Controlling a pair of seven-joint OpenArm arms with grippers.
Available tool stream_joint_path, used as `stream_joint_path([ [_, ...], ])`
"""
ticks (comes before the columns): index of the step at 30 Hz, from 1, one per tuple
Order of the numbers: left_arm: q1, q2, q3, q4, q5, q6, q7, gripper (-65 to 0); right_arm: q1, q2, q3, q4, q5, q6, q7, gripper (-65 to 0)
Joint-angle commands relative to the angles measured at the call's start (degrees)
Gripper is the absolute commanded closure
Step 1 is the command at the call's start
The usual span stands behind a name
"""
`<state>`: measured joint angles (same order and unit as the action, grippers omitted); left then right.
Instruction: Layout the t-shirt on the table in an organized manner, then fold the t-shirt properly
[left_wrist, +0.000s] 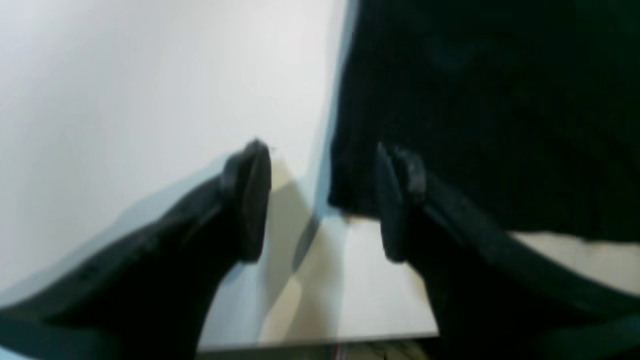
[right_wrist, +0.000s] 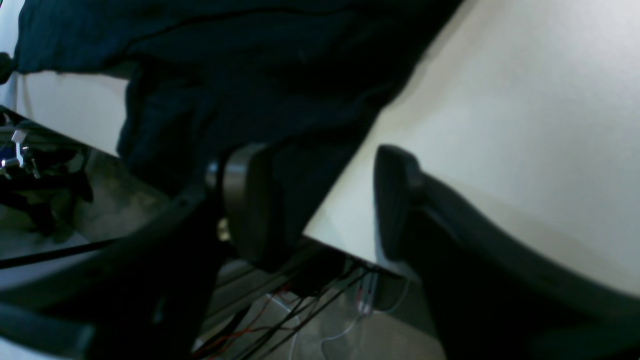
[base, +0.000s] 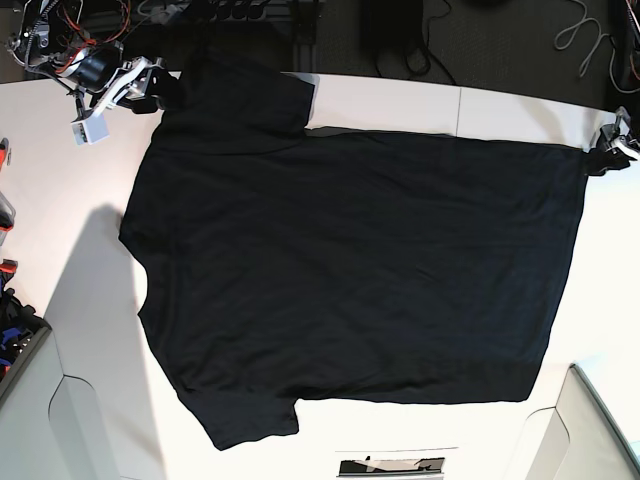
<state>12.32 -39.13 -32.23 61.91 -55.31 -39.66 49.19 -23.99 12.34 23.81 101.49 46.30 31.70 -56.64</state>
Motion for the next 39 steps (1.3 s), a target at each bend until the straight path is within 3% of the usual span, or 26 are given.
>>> stream_joint_path([
  [1, -0.6, -1.2, -0.5, 0.5, 0.7, -0.3, -1.4, -36.3, -0.2, -0.2, 0.0, 0.5, 0.1, -0.4, -0.6, -33.9],
  [7, -1.4, -0.5, -0.3, -0.5, 2.8, -0.3, -2.9, -36.3, -0.2, -3.6, 0.0, 0.5, 0.2, -0.4, -0.6, -33.9],
  [16, -1.7, 0.5, -0.3, -1.1, 1.8, -0.3, -1.5, -36.3, -0.2, -5.9, 0.0, 0.5, 0.2, -0.4, -0.6, -33.9],
  [23, -1.7, 3.4, -0.3, -1.1, 1.8, -0.3, -1.0, -36.2, -0.2, -6.0, -3.6, 0.5, -0.1, -0.4, -0.6, -33.5],
  [26, -1.7, 3.7, -0.3, -1.1, 2.4, -0.3, -1.0, -35.7, -0.2, -6.0, -5.0, 0.5, -0.1, -0.4, -0.3, -29.0],
  [27, -1.7, 3.7, -0.3, -1.1, 2.4, -0.3, -1.0, -33.9, -0.2, -6.0, -5.3, 0.5, -0.1, -0.4, -0.1, -26.6],
  [33, -1.6, 3.7, -0.2, -1.1, 2.4, -0.3, -1.2, -6.7, 0.8, -6.0, -6.1, 0.5, -5.1, -0.4, 0.5, -10.4],
  [37, -1.6, 3.7, -0.2, -1.1, 2.5, -0.3, -0.9, 0.0, 0.8, -6.0, -6.1, 0.5, -5.4, -0.4, 2.8, 0.0],
  [39, -1.6, 3.7, -0.2, -1.1, 2.4, -0.3, 0.3, 0.0, 0.8, -6.0, -6.1, 0.5, -5.4, -0.4, 3.7, 0.0],
])
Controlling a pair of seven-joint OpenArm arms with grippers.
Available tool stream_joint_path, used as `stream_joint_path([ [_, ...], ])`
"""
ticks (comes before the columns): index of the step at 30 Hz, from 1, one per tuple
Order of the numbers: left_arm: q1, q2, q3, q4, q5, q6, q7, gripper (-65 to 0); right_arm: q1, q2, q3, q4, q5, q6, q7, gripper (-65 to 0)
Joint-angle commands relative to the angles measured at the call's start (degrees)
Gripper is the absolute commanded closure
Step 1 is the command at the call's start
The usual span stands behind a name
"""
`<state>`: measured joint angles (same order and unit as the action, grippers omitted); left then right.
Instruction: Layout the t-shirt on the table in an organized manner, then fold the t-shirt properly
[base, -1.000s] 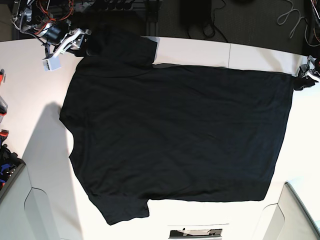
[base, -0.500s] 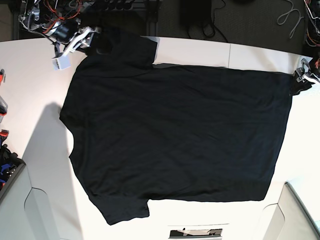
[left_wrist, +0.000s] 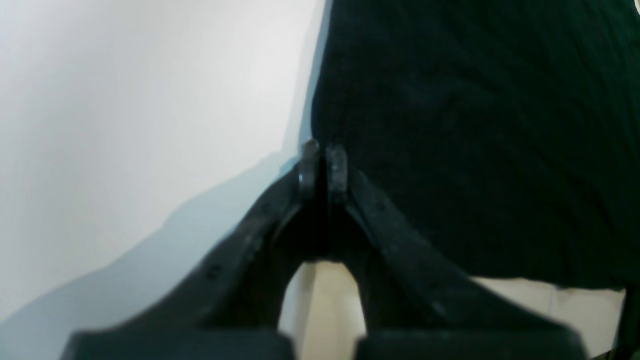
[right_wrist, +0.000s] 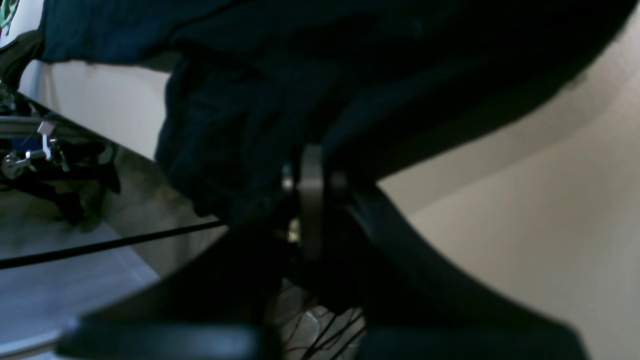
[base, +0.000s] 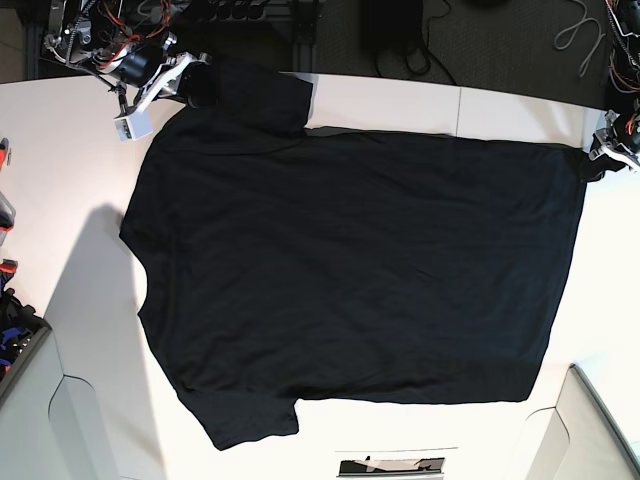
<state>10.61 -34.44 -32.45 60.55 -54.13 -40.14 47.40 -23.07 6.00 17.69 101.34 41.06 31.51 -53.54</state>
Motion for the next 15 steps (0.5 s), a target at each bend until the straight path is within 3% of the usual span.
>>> stream_joint_path([
  [1, 0.1, -1.0, 0.0, 0.2, 1.3, 0.1, 2.8, 0.0, -0.1, 0.3, 0.1, 0.6, -0.1, -0.2, 0.7, 0.0],
  [5, 0.0, -1.4, 0.0, 0.3, 0.9, 0.1, 4.6, 0.0, -0.1, 0.3, 0.1, 0.8, 0.3, -0.2, 0.6, 0.0],
  [11, 0.2, -3.9, -0.4, 2.6, -7.9, 0.1, 10.8, 0.0, -0.5, 0.3, 0.1, 3.5, 3.0, 0.7, -1.0, 0.0],
  [15, 1.0, -5.1, -0.5, 4.3, -8.2, 0.1, 11.0, 0.0, -0.5, 0.3, 0.3, 4.3, 4.7, 0.9, -3.2, 0.0],
])
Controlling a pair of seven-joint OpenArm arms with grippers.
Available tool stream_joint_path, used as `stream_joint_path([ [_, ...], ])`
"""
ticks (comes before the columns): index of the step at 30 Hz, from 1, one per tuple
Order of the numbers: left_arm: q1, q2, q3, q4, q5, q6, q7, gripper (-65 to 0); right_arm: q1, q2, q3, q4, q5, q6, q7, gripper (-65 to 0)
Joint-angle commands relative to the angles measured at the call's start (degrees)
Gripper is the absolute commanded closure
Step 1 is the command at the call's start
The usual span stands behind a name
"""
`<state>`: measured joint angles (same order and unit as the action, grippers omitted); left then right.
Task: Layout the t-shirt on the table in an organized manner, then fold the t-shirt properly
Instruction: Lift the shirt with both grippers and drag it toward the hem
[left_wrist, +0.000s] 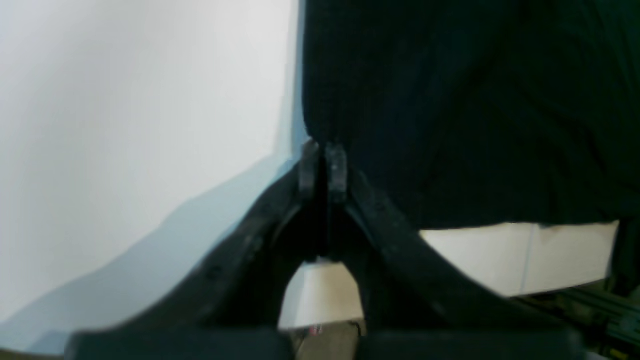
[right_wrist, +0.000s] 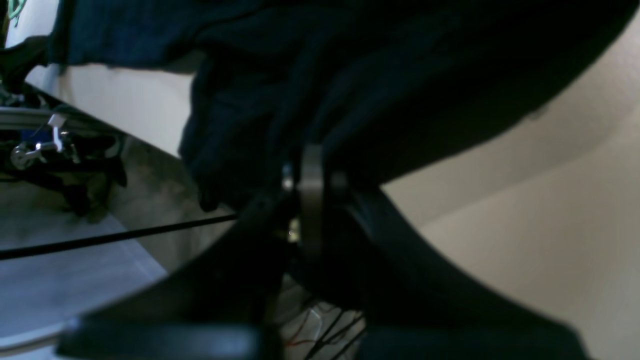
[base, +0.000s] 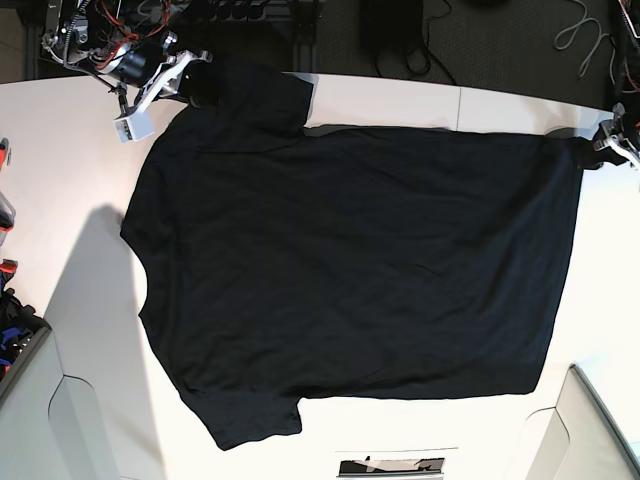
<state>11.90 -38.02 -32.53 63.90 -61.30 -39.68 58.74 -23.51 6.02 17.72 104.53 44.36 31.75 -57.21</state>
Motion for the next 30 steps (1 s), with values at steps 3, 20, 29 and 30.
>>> stream_joint_path([
  [3, -0.3, -2.2, -0.5, 2.0, -1.5, -0.3, -0.4, 0.0, 0.0, 0.3, 1.0, 2.5, 2.1, 0.6, 0.3, 0.0],
  [20, -5.7, -3.4, -0.5, 5.3, 7.1, -0.3, -9.9, 0.0, 14.6, 0.9, 10.0, -0.2, 3.8, 0.6, 0.0, 0.0],
  [29, -21.1, -4.5, 12.6, -3.9, 16.3, -0.3, -15.2, 0.0, 24.6, 0.9, 9.9, -8.8, 1.9, 0.6, 0.2, 0.0],
  [30, -22.8, -4.5, 13.7, -5.4, 16.6, -0.3, -15.7, 0.0, 25.6, 0.9, 9.9, -9.3, 1.1, 0.6, 0.2, 0.0],
])
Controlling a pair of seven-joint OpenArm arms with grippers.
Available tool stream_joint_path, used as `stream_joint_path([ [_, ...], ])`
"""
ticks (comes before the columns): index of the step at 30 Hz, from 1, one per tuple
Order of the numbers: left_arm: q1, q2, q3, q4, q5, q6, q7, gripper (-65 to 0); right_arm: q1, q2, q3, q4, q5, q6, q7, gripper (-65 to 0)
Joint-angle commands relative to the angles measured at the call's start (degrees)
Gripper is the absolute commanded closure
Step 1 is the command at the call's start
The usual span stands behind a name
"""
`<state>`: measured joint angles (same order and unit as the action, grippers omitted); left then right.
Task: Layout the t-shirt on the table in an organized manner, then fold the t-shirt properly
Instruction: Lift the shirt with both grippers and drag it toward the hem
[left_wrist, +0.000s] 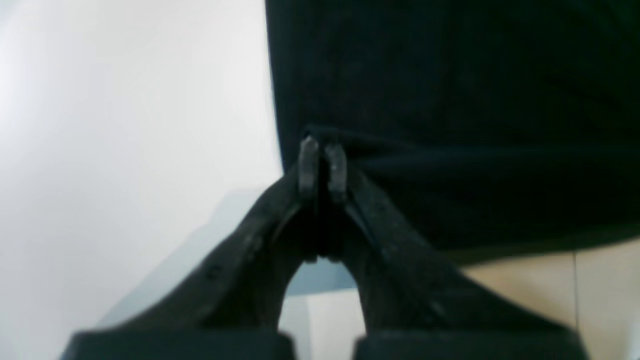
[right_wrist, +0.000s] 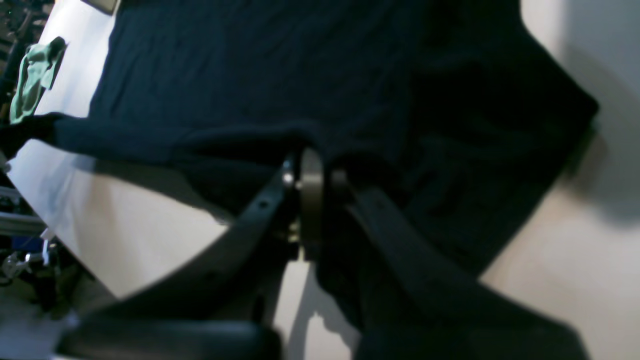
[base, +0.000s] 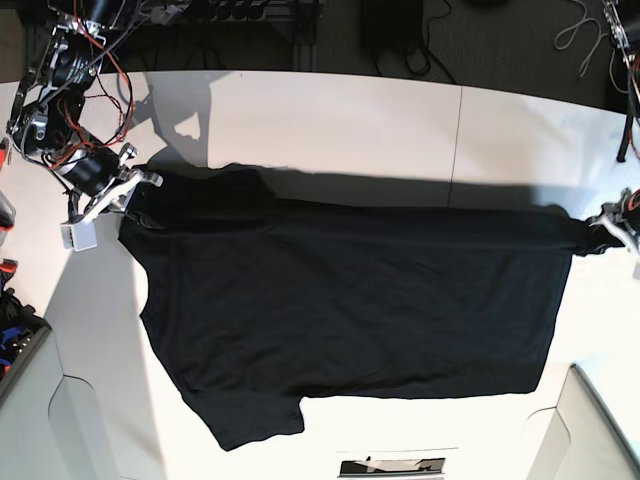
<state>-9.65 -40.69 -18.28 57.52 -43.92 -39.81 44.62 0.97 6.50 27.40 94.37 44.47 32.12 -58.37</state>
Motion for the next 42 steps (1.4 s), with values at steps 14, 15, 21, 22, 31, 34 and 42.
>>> stream_joint_path([
  [14, -15.7, -1.6, 10.4, -13.7, 6.6, -0.2, -11.2, 0.0, 12.2, 0.5, 0.3, -9.7, -4.6, 0.2, 3.1, 0.0],
  [15, -16.1, -1.5, 10.4, -14.0, 6.6, -0.2, -11.2, 0.0, 12.9, 0.4, 0.3, -10.1, -5.0, 0.2, 3.3, 0.0],
  [21, -16.9, 0.0, 10.4, -15.6, 6.6, -0.2, -11.5, 0.0, 16.2, 0.5, 0.2, -12.7, -5.1, 0.2, 3.6, 0.0],
  [22, -17.0, 0.5, 10.4, -16.0, 6.9, -0.2, -12.0, 0.0, 16.8, 0.5, 0.2, -13.5, -5.4, 0.2, 3.7, 0.0],
  [31, -17.0, 3.5, 10.4, -16.4, 9.7, -0.2, -13.9, 0.0, 21.8, 0.4, 0.2, -21.3, -10.1, 0.2, 7.3, 0.0],
  [34, -17.0, 3.6, 10.4, -16.4, 9.9, -0.2, -14.4, 0.0, 23.7, 0.5, 0.2, -24.1, -11.6, 0.2, 7.7, 0.0],
  [42, -17.0, 3.5, 10.4, -16.4, 10.4, -0.2, -15.1, -9.2, 25.0, 0.4, 0.2, -28.5, -14.7, 0.2, 10.8, 0.0],
])
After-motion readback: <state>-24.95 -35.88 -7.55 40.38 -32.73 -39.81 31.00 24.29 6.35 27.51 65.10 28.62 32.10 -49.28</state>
